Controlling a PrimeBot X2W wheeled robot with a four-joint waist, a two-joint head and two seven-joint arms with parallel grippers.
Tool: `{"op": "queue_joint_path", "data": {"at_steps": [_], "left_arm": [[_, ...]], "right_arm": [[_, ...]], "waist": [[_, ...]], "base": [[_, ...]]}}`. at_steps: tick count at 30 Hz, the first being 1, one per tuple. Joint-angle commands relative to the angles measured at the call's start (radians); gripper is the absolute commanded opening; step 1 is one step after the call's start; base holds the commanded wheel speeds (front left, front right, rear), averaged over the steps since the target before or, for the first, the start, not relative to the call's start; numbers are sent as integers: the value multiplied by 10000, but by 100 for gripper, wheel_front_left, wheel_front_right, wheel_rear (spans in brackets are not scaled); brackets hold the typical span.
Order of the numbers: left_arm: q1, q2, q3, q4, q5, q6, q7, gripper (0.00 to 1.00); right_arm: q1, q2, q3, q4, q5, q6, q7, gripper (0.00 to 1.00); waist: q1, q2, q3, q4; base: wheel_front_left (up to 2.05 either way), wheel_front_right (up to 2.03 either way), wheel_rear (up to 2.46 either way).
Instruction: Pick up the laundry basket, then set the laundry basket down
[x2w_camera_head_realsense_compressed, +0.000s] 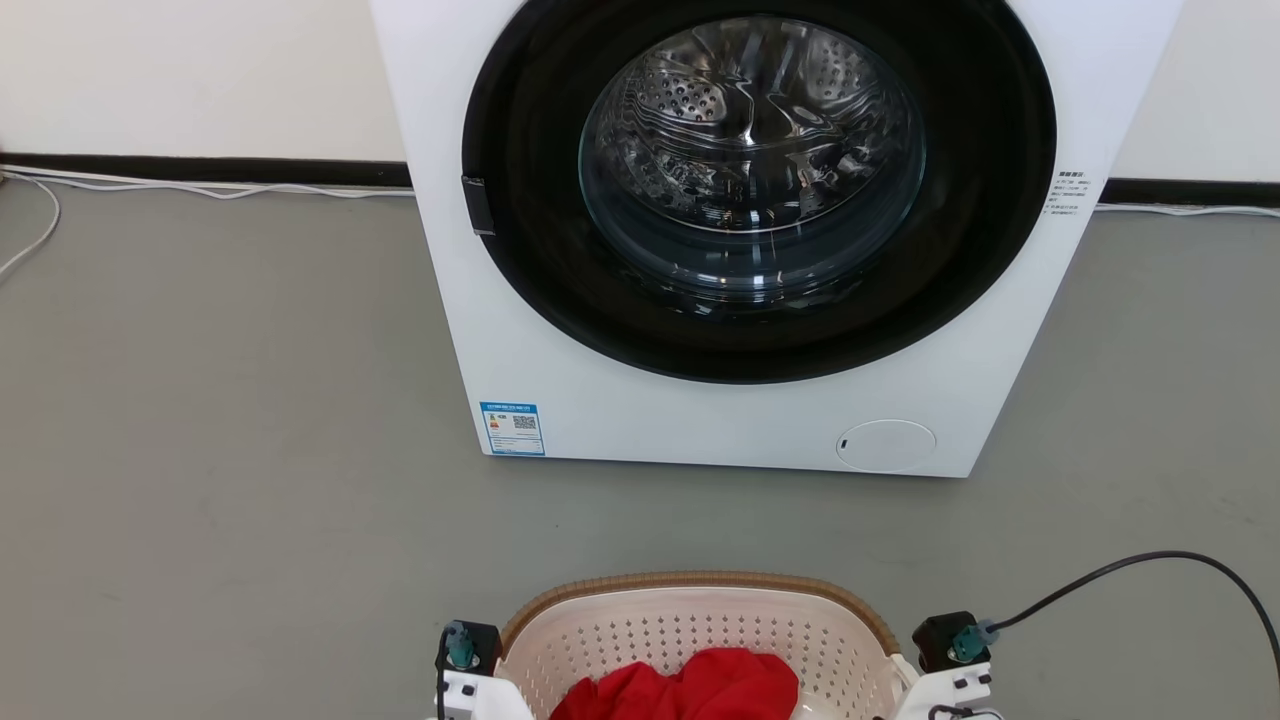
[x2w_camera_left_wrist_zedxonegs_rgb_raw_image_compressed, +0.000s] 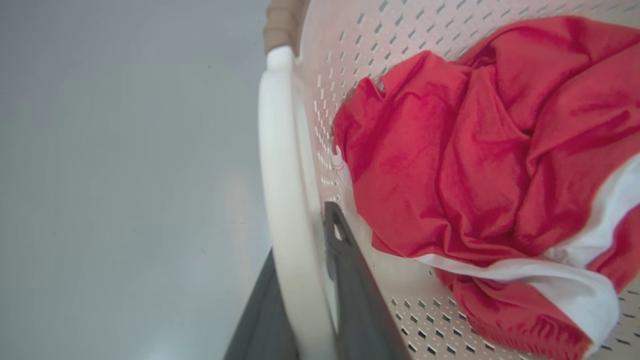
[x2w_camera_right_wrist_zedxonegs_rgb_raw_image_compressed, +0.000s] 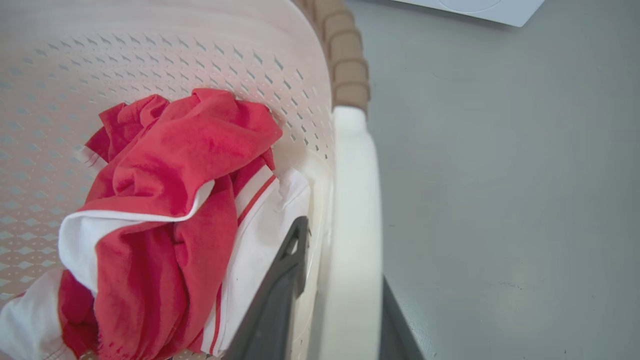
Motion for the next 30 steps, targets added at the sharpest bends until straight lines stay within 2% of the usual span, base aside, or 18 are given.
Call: {"op": "queue_joint_path", "data": {"at_steps": [1, 30], "left_arm": [[-417, -11, 60, -97, 24, -1, -157, 0], [-552, -11, -124, 19, -72, -25, -93, 0]], "right_arm": [[-319, 308, 288, -256, 32, 211, -192, 0], [-464, 308, 860, -52, 587, 211, -488, 0]], "waist": [[0, -1, -2, 1], [0, -1, -25, 46]], "base": [[0, 0, 0], [0, 0, 0]]}}
